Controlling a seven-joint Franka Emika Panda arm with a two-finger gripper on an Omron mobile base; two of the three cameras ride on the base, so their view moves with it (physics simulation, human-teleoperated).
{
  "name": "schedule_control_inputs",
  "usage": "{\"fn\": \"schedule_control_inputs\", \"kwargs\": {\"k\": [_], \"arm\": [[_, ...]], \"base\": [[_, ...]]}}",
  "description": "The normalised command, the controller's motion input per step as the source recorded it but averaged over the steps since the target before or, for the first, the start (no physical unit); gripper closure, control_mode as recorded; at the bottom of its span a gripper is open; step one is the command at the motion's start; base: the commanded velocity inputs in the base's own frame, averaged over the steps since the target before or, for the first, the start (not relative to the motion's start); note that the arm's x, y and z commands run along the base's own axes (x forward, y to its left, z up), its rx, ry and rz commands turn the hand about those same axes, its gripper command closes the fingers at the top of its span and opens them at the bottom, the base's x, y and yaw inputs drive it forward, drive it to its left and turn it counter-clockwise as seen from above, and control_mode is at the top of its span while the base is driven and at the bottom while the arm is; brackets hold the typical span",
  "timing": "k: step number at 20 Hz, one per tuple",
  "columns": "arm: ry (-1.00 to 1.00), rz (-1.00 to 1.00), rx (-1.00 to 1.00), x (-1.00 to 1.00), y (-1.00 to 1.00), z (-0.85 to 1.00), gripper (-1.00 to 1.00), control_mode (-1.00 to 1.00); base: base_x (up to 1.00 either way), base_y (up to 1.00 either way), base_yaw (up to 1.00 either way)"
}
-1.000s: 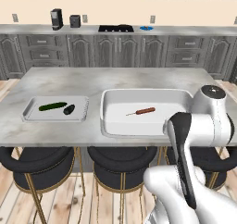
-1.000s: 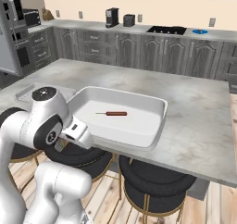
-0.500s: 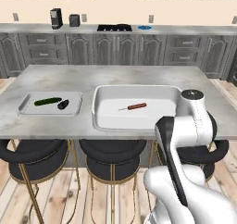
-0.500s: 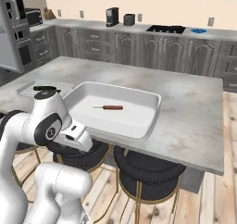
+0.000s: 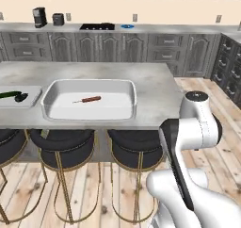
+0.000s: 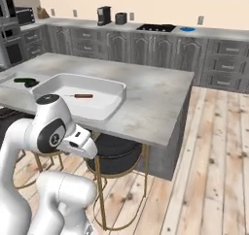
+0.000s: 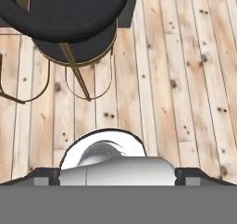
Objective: Place the cold items (eggplant and cucumber) from the fridge in one tupperware on the dining counter. Place the warm items (hot dog and kebab skewer) in the stove area in another tupperware.
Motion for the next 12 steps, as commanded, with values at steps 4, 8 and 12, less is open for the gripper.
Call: {"fn": "schedule_control_inputs", "kwargs": {"k": [4,8,12], "arm": [[0.0,0.0,0.0,0.0,0.0,0.0,-1.0,1.0],[0.0,0.0,0.0,0.0,0.0,0.0,-1.0,1.0],[0.0,0.0,0.0,0.0,0.0,0.0,-1.0,1.0]], "base": [[0.06,-1.0,-0.01],[0.41,-1.0,-0.11],[0.74,-1.0,-0.14]]}}
